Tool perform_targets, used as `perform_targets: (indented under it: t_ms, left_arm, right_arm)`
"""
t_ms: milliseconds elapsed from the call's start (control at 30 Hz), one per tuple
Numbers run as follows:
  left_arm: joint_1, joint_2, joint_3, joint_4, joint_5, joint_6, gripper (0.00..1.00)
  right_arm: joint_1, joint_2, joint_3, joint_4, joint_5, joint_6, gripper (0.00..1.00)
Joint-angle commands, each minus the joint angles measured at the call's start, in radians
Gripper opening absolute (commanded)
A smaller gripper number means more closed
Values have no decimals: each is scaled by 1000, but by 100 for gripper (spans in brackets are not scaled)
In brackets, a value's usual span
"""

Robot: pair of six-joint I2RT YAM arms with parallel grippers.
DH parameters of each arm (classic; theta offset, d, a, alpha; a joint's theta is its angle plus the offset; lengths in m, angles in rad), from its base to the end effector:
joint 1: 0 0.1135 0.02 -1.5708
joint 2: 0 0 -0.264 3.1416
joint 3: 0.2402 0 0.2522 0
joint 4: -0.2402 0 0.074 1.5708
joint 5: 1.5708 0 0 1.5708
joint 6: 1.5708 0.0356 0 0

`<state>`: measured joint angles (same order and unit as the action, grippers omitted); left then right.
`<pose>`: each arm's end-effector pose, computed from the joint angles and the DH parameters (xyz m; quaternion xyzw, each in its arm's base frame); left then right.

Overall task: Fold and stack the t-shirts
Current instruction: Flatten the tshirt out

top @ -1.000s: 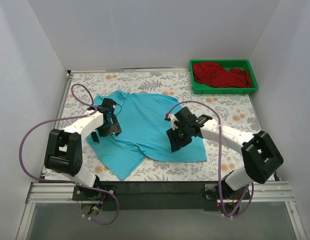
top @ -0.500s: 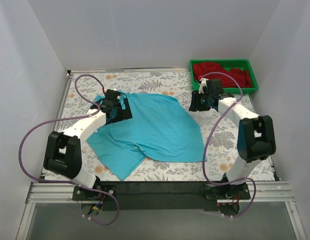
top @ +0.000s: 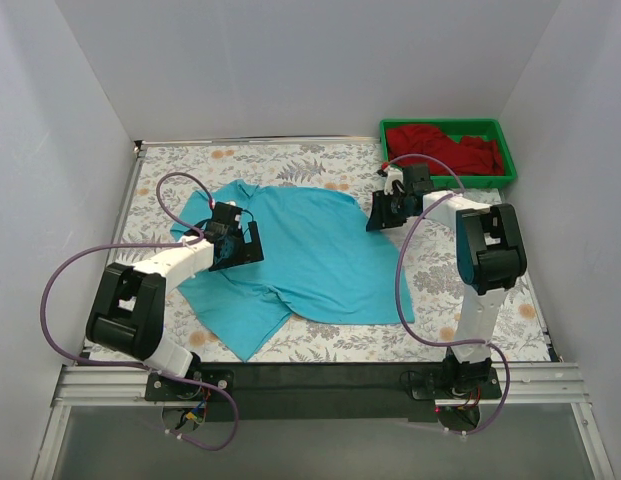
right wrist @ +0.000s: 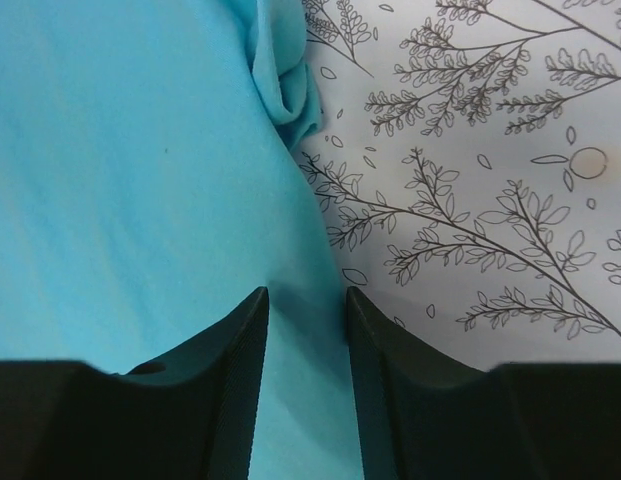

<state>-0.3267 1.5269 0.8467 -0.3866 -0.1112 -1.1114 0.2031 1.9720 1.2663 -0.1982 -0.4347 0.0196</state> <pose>0.2754 -0.0891 0.1740 -0.3825 0.8882 -0.1235 0.2228 0.4027 0.0982 0.1598 -0.1548 0.9123 0.2380 0.2950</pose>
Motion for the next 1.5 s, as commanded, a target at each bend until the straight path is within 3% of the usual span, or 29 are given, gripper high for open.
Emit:
perform_targets:
  t_ms: [0, 167, 300, 467, 567, 667, 767, 900, 1100, 1233, 1367, 1467]
  left_arm:
    - [0, -50, -20, 51, -1, -1, 90]
    - [-2, -40, -5, 54, -11, 4, 90]
    - [-2, -42, -3, 52, -71, 4, 90]
    - [-2, -47, 3, 41, -104, -2, 90]
    - [-2, -54, -1, 40, -113, -5, 90]
    - [-2, -54, 0, 40, -114, -7, 90]
    - [-2, -54, 0, 37, -111, -8, 90]
    - [-2, -51, 0, 35, -108, -8, 90]
    - [-2, -39, 5, 31, -94, -7, 90]
    - [-2, -34, 6, 31, -87, -8, 90]
    - [-2, -33, 6, 29, -85, -7, 90]
    - [-2, -28, 8, 29, -79, -5, 90]
  right_arm:
    - [-2, 8, 35, 39, -50, -46, 37]
    - [18, -25, 34, 23, -38, -50, 1]
    - [114, -114, 16, -47, 132, -56, 1]
    - [382, -194, -36, -107, 594, -3, 1]
    - [548, -165, -25, -179, 736, 9, 1]
    - [654, -128, -2, -265, 728, 14, 10]
    - [705, -137, 18, -293, 618, 0, 26]
    - [687, -197, 21, -287, 479, 2, 35]
    - [504, -288, -34, -209, 442, 6, 35]
    - [333, -302, -100, -90, 277, 9, 36]
    - [257, -268, -133, 14, 131, -6, 47]
    - [223, -233, -145, 84, 44, -14, 47]
